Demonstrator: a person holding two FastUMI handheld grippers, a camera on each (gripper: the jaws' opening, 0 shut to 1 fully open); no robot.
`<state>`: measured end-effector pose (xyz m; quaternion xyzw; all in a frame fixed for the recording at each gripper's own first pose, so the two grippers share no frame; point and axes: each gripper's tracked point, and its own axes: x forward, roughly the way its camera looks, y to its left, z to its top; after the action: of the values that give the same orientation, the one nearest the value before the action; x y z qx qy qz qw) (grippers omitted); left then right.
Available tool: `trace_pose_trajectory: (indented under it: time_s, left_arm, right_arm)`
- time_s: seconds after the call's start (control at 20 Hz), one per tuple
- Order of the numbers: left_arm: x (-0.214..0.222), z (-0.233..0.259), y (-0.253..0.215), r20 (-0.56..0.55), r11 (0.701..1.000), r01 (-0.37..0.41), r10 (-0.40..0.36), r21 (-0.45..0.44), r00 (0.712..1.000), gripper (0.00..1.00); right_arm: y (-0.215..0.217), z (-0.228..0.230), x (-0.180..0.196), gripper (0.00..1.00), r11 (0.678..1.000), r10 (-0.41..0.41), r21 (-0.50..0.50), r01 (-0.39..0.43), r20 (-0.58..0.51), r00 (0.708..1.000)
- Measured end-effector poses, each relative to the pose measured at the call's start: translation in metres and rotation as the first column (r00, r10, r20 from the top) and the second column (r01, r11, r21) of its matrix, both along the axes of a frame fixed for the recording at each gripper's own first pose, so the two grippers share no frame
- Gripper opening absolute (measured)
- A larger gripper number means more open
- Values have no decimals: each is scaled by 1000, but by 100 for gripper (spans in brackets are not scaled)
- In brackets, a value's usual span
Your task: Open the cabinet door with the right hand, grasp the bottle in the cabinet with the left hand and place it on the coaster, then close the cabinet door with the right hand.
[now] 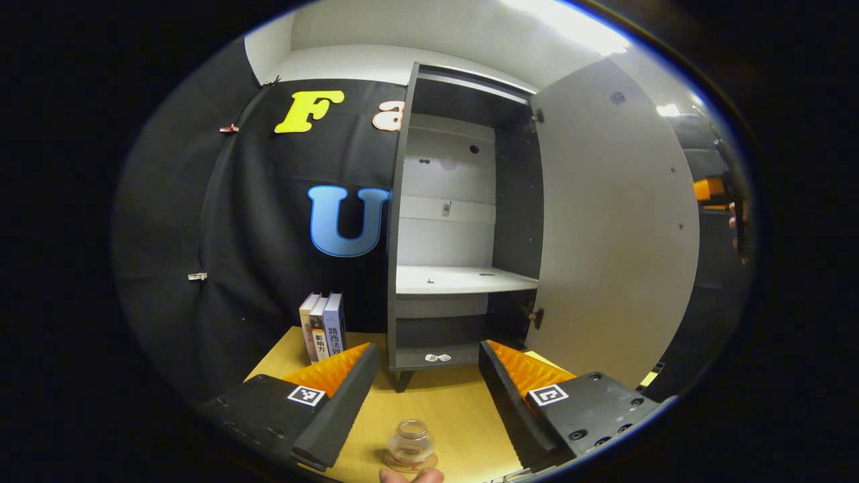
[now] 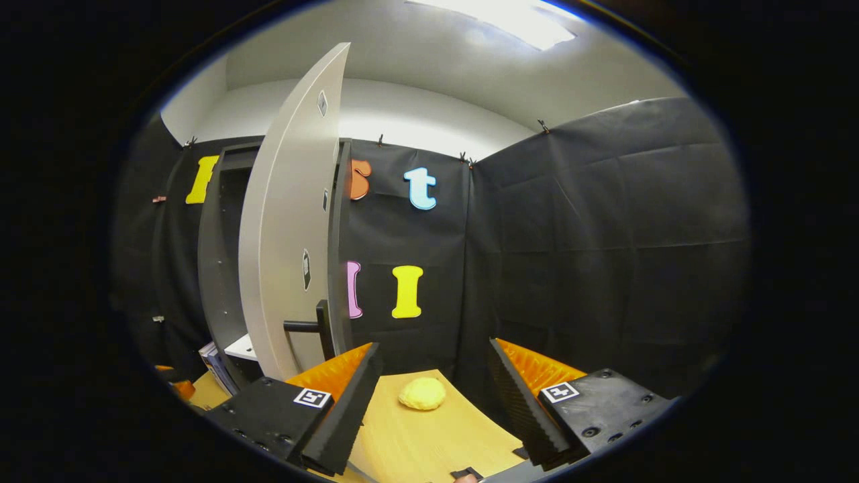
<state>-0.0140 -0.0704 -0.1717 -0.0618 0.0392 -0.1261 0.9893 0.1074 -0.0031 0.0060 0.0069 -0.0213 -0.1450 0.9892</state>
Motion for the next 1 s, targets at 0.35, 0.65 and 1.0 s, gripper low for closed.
trace_pose_trajectory:
  time_s: [0.35, 0.65, 1.0]
  left_arm:
    - [-11, 101, 14, 60, 994, -105, 105, 3, 993, 95]
    - [-16, 98, 35, 34, 988, -144, 142, 56, 989, 95]
    - [-23, 93, 56, 28, 987, -159, 158, 37, 987, 95]
  right_arm:
    - [12, -3, 3, 95, 997, 72, 15, -72, -16, 997]
    - [15, -4, 3, 95, 997, 72, 22, -71, -18, 997]
    - [25, -4, 1, 95, 995, 92, 34, -91, -18, 996]
